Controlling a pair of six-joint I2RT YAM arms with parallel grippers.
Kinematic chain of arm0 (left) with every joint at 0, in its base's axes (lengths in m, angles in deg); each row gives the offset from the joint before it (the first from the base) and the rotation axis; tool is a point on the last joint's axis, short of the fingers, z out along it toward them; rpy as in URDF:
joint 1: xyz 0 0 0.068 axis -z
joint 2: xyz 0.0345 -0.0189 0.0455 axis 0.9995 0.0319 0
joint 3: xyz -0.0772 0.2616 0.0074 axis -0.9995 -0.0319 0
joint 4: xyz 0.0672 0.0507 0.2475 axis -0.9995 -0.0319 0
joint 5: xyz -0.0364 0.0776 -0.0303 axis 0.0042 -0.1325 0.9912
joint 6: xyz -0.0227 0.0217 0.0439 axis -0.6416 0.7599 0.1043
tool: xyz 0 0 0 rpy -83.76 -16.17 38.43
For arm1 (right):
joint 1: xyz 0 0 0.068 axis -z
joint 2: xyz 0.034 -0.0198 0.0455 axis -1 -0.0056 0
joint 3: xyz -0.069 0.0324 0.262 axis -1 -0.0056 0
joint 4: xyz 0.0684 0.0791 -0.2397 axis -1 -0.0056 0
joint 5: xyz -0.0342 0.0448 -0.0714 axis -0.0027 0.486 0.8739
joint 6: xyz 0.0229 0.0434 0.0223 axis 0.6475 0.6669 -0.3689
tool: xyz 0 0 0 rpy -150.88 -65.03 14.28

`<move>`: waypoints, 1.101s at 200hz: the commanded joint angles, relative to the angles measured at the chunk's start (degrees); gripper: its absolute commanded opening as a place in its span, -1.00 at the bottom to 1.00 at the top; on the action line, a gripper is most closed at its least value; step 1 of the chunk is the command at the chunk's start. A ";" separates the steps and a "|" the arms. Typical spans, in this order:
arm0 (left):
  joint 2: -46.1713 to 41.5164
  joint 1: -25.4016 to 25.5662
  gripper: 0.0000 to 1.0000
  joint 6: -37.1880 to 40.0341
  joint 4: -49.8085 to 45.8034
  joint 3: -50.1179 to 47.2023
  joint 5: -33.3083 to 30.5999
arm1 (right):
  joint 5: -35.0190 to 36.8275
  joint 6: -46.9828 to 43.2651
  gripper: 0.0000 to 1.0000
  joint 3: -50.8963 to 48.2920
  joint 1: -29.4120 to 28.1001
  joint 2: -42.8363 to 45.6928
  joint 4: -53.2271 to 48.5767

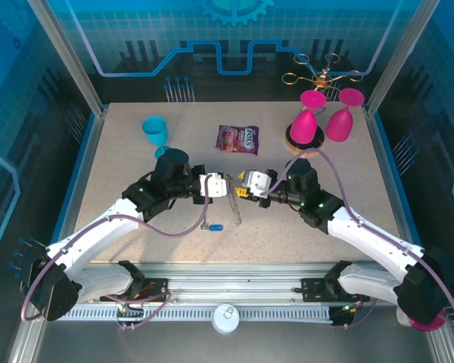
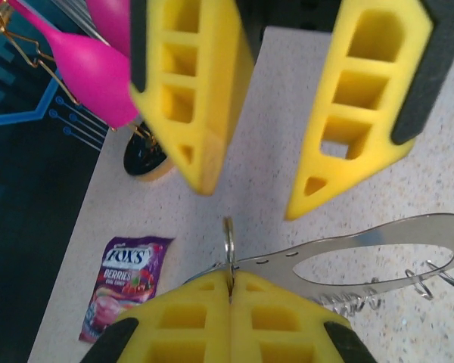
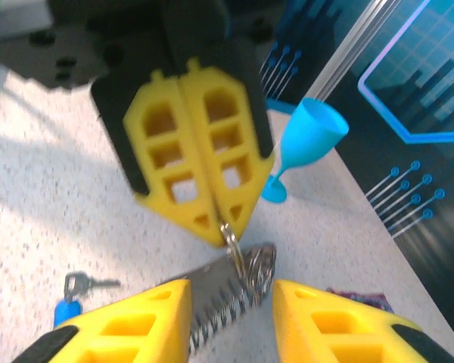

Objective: Put the keys on the keyring

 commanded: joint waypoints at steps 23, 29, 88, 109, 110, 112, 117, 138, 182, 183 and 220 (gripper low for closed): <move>-0.82 1.03 -1.00 5.75 -5.18 3.52 -2.46 | 5.42 -7.66 -0.34 3.01 -2.72 0.03 -7.90; -0.82 1.21 -1.00 5.82 -5.45 3.64 -2.38 | 5.11 -7.67 -0.34 3.21 -3.03 -0.21 -7.89; -1.09 1.85 -1.00 6.28 -6.71 3.83 0.56 | 2.54 -5.74 -0.42 3.49 -4.51 -2.82 -2.97; -1.17 2.03 -1.00 6.28 -7.15 4.02 1.22 | 2.30 -5.44 -0.46 3.38 -4.89 -3.33 -2.43; -1.13 2.03 -1.00 6.28 -7.20 4.01 1.23 | 2.24 -5.44 -0.46 3.39 -4.90 -3.33 -2.43; -1.16 2.04 -1.00 6.28 -7.24 4.01 1.23 | 2.19 -5.39 -0.47 3.34 -4.85 -3.29 -2.38; -1.15 2.03 -1.00 6.37 -7.38 4.02 1.30 | 2.02 -5.20 -0.47 3.24 -4.83 -3.33 -2.17; -1.08 2.11 -1.00 6.53 -7.92 4.18 1.35 | 1.38 -4.60 -0.50 2.78 -4.90 -3.16 -1.34; -1.07 2.17 -1.00 6.68 -8.86 4.86 1.31 | 0.10 -3.62 -0.60 2.02 -4.83 -2.98 0.13; -1.08 2.19 -1.00 6.66 -8.85 4.87 1.36 | 0.04 -3.65 -0.60 2.05 -4.87 -2.98 0.13; -1.16 2.21 -1.00 5.64 -9.35 5.62 2.43 | -0.45 -3.42 -0.90 2.04 -4.89 -3.41 0.28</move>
